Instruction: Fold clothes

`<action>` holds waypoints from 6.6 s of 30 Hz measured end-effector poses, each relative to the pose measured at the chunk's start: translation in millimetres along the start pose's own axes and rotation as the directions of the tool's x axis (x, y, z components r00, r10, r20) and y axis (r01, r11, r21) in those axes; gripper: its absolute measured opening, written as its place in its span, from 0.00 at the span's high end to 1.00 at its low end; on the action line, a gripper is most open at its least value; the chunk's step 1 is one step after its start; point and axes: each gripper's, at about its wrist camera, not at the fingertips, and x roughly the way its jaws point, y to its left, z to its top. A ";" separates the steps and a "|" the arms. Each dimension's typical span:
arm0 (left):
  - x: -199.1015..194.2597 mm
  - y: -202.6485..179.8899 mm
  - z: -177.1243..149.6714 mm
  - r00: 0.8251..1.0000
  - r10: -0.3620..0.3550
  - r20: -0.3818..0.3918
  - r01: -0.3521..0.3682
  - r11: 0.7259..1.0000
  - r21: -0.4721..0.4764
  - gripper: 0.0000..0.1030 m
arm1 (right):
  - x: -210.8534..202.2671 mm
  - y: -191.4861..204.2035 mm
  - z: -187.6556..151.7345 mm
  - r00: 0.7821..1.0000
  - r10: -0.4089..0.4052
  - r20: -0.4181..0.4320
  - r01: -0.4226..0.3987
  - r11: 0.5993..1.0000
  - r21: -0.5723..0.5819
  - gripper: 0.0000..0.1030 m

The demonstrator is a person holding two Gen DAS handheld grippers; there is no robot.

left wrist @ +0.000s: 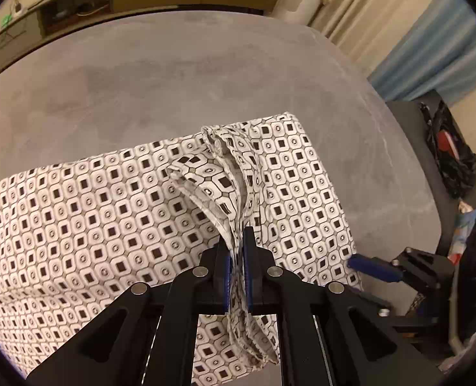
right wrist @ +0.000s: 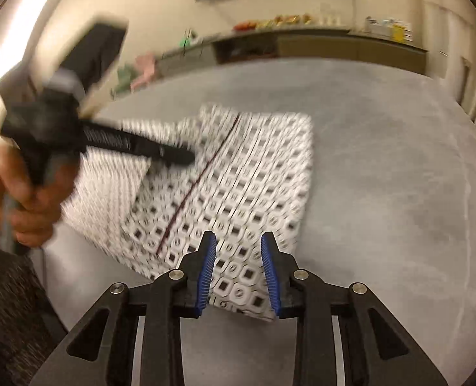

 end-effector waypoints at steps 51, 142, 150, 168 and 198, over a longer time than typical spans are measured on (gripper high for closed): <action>-32.4 164.4 -87.2 0.981 -0.048 0.186 0.115 0.922 -0.369 0.41 | -7.4 61.4 49.2 0.965 0.261 0.000 -0.261 0.965 -0.003 0.60; -155.6 332.2 -238.1 0.840 0.080 0.537 -0.053 0.996 -0.065 0.67 | 382.3 272.0 106.3 0.908 0.271 -0.320 -0.274 0.961 0.036 0.88; -79.6 354.1 -222.1 0.924 0.260 0.281 -0.222 0.962 -0.162 0.67 | 421.4 266.9 85.8 0.902 0.301 -0.310 -0.297 0.953 0.061 0.88; -50.1 350.4 -215.5 0.935 0.267 0.233 -0.233 0.959 -0.162 0.65 | 537.1 434.4 169.4 0.958 -0.108 -0.264 -0.061 0.827 -0.560 0.56; -63.2 330.5 -166.3 0.878 0.388 0.278 -0.336 0.916 -0.219 0.64 | 433.7 301.7 93.9 0.966 0.159 -0.202 -0.213 0.933 -0.288 0.87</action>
